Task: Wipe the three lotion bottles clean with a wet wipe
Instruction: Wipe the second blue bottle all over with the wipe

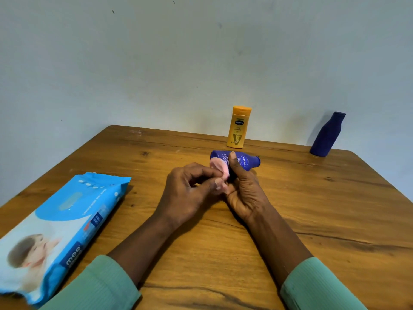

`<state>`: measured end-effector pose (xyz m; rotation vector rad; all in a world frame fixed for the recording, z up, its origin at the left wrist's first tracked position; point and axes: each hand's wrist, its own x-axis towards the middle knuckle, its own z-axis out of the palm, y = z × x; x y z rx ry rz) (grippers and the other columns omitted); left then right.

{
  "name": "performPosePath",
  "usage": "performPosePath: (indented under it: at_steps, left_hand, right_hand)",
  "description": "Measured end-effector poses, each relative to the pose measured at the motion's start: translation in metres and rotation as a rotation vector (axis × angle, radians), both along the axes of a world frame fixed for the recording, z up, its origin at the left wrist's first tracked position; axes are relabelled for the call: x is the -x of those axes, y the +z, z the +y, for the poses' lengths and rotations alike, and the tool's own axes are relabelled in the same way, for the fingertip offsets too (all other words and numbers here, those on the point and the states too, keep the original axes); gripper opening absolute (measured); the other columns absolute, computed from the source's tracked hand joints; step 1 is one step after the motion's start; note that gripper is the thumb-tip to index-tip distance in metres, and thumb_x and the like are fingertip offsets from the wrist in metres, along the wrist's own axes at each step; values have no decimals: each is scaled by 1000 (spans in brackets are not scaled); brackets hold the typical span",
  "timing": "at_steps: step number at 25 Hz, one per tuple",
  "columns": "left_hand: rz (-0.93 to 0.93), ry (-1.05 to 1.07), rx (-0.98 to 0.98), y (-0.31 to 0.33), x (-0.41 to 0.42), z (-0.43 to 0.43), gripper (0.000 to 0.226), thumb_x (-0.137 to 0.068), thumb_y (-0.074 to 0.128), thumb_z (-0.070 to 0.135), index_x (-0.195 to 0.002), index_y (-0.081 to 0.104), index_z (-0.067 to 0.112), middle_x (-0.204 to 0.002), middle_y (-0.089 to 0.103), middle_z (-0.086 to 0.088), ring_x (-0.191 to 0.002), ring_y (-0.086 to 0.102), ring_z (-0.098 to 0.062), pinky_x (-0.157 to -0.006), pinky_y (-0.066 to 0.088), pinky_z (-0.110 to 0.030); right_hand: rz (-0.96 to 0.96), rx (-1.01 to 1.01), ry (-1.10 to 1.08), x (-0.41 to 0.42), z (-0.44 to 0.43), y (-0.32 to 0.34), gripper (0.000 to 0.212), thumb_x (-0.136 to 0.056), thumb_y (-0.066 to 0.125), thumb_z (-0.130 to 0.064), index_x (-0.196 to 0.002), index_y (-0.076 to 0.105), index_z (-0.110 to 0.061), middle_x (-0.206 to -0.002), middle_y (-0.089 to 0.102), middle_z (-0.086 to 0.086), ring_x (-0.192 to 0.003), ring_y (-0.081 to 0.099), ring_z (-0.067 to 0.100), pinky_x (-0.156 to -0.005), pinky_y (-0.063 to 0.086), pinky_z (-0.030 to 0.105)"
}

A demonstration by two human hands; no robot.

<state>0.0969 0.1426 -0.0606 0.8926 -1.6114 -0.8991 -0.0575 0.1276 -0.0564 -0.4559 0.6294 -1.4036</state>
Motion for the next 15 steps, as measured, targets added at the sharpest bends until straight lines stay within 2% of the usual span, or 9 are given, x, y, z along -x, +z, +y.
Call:
performPosePath:
  at_steps: [2, 3, 5, 7, 8, 10, 11, 12, 15]
  left_hand:
    - [-128, 18, 109, -1, 5, 4, 17, -88, 80, 14, -104, 81, 18, -101, 76, 7, -97, 73, -12, -83, 61, -31]
    - [-119, 36, 128, 1, 5, 4, 16, -88, 80, 15, -104, 81, 19, -101, 76, 7, -97, 73, -13, -83, 62, -33]
    - [-21, 74, 98, 5, 4, 2, 15, -90, 78, 14, -104, 79, 16, -101, 77, 4, -96, 75, -18, -80, 64, -40]
    - [108, 159, 25, 9, 0, -2, 15, -91, 76, 11, -106, 76, 13, -99, 77, 1, -91, 75, -21, -75, 65, -40]
    - [153, 195, 0, 10, -2, -3, 15, -91, 75, 9, -106, 75, 11, -98, 77, 0, -90, 75, -21, -73, 65, -37]
    - [183, 157, -54, 11, -5, -3, 15, -92, 74, 6, -106, 73, 8, -99, 77, -3, -87, 76, -19, -71, 64, -33]
    - [179, 95, -101, 10, -4, -1, 15, -91, 74, 6, -106, 71, 6, -99, 77, -6, -87, 77, -21, -71, 64, -35]
    - [148, 28, -138, 10, -2, 2, 14, -90, 75, 5, -104, 71, 4, -99, 77, -9, -86, 77, -26, -72, 65, -37]
    - [47, -39, -135, 9, 2, 4, 12, -87, 79, 6, -97, 71, 4, -97, 77, -12, -89, 77, -31, -74, 65, -37]
  right_hand:
    - [-42, -20, 24, 1, 0, 1, 41, -90, 76, -21, -120, 61, 3, -111, 67, 27, -113, 67, 40, -94, 56, 57]
    - [-54, -22, 39, 1, 1, 2, 43, -89, 76, -23, -119, 62, 5, -113, 67, 28, -115, 68, 41, -94, 56, 58]
    - [-56, -32, 55, -1, 3, 3, 42, -91, 72, -22, -120, 64, 7, -114, 71, 29, -110, 70, 39, -94, 58, 54]
    - [-27, -33, 76, -3, 5, 4, 42, -94, 70, -19, -128, 63, 5, -117, 72, 27, -107, 70, 36, -97, 60, 48]
    - [-6, -31, 82, -3, 6, 4, 42, -94, 70, -19, -128, 63, 3, -116, 72, 26, -103, 70, 34, -95, 59, 42]
    - [31, -9, 81, -3, 6, 5, 36, -91, 71, -20, -120, 65, 1, -108, 74, 23, -89, 69, 27, -78, 58, 31]
    - [40, 1, 79, -2, 5, 4, 32, -92, 71, -20, -115, 66, 1, -106, 73, 23, -86, 69, 26, -76, 60, 32]
    - [28, 9, 79, -2, 5, 5, 27, -94, 70, -19, -112, 66, 1, -104, 73, 23, -89, 69, 28, -81, 62, 39]
    - [3, -1, 85, -2, 4, 7, 25, -100, 66, -19, -113, 65, 2, -105, 73, 25, -108, 70, 39, -91, 57, 58]
